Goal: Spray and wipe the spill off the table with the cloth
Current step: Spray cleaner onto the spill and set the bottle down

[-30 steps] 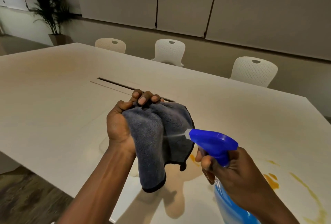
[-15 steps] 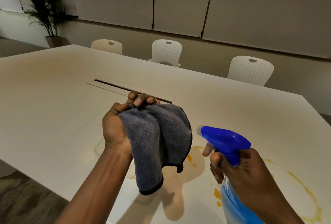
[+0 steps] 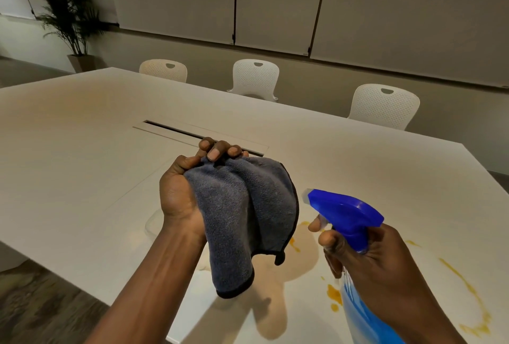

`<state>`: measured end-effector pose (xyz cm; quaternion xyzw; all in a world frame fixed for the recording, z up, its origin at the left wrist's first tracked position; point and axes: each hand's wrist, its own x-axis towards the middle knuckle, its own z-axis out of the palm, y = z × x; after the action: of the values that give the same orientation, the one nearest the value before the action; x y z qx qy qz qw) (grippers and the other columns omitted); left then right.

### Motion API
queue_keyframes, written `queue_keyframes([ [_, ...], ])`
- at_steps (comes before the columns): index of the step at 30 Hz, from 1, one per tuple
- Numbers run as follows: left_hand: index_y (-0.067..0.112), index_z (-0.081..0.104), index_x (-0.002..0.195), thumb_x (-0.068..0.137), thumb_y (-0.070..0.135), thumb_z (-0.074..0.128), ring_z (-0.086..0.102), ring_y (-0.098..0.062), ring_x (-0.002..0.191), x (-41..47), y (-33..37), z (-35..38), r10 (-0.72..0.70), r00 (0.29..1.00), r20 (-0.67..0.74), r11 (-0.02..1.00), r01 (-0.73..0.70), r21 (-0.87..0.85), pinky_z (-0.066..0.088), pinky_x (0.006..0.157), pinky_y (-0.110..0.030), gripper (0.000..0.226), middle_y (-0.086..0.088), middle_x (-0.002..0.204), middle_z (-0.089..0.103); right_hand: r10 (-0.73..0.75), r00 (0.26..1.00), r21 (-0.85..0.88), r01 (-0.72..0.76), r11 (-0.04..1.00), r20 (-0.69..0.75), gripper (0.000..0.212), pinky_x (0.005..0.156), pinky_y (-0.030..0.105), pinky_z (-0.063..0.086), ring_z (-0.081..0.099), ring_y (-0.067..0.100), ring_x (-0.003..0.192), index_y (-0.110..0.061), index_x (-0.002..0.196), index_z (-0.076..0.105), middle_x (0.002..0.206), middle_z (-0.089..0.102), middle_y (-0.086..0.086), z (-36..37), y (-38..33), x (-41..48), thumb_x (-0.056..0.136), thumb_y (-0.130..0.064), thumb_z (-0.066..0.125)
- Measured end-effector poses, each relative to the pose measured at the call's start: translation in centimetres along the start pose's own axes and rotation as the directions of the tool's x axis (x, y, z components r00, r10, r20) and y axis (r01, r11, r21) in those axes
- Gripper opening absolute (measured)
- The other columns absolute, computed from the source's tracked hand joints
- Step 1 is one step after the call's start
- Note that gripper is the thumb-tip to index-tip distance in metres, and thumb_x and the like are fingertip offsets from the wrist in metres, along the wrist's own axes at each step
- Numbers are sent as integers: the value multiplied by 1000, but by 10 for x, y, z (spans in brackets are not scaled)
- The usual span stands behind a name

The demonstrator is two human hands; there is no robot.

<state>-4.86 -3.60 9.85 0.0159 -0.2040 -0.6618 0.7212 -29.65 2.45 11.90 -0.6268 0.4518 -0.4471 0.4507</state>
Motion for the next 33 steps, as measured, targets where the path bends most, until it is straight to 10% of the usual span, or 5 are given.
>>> queue_keyframes([
  [11,20,56,81,73,15,43,59,-22,87,-9,-11,5,-2,999,-40,999,3,36,40,112,-37,15,4,76,54,-79,997,-33,78,996,-25,61,50,8,51,68,-1,62,-71,73,66,58,68,-22,17,-12,-2,22,-103,58],
  [16,19,53,81,73,14,42,59,-24,83,-10,-19,4,3,999,-53,1000,-2,16,62,88,-38,14,2,76,53,-141,990,-42,141,989,-3,55,53,16,53,65,18,60,-56,76,72,64,69,-1,17,-10,1,43,-98,62],
  [25,18,55,82,74,14,41,58,-24,84,-9,-25,3,-9,998,-59,1000,9,5,59,90,-37,16,2,77,52,-63,990,-107,49,993,-127,96,48,5,47,64,-5,57,-23,71,60,51,63,-18,7,-6,6,23,-106,52],
  [29,18,54,81,74,14,41,58,-23,84,-10,-29,6,-17,996,-93,1000,16,-11,45,104,-38,16,2,77,52,-74,993,-122,63,991,-89,72,50,8,49,63,-1,57,-39,77,73,54,64,-14,7,-1,8,40,-99,58],
  [33,18,54,79,73,14,41,58,-22,81,-13,-27,8,-13,994,-111,1000,12,-10,45,106,-39,15,3,76,51,-37,994,-99,26,995,-106,51,51,12,49,61,1,52,-20,77,63,51,64,-11,3,7,12,51,-65,63],
])
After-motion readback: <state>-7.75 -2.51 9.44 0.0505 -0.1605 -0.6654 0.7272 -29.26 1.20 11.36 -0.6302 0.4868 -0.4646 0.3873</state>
